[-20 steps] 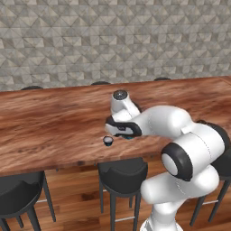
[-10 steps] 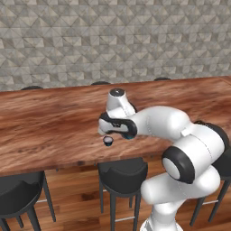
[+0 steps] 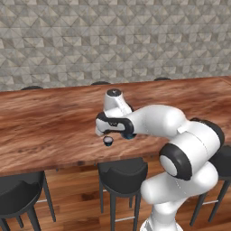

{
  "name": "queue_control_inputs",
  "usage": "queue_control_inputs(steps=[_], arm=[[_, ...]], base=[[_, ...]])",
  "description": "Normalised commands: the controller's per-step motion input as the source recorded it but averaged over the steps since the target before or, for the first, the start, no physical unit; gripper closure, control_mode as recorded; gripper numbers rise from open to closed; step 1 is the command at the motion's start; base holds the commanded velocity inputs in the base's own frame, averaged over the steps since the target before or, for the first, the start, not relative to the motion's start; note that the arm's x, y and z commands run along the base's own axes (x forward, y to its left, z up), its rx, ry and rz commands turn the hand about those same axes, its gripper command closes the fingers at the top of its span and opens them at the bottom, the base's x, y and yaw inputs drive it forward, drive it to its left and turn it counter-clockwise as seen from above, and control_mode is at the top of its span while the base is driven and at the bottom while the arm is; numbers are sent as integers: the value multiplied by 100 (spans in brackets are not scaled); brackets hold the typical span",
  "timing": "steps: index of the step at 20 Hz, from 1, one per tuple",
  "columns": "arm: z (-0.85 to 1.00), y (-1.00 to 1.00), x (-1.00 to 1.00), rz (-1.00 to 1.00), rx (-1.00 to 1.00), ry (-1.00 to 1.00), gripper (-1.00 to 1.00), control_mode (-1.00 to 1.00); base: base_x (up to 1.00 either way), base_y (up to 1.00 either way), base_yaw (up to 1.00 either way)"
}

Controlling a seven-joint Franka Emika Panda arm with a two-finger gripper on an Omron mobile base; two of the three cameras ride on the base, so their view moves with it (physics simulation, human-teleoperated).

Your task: Stack the yogurt containers by placing the smaller containers on top of the larger containers.

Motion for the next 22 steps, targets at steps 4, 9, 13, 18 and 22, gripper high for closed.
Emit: queue_control_inputs(steps=[4,9,13,18,22], arm=[[-20,2,0,0,0,0,-100,-100],[-9,0,0,0,0,0,-100,-100],[-13,0,0,0,2,0,-100,-100],[-22,0,0,0,1,0,-100,-100],[-28,0,0,0,0,0,-100,-100]], base=[[0,0,0],[0,0,0],[0,0,0],[0,0,0],[0,0,0]])
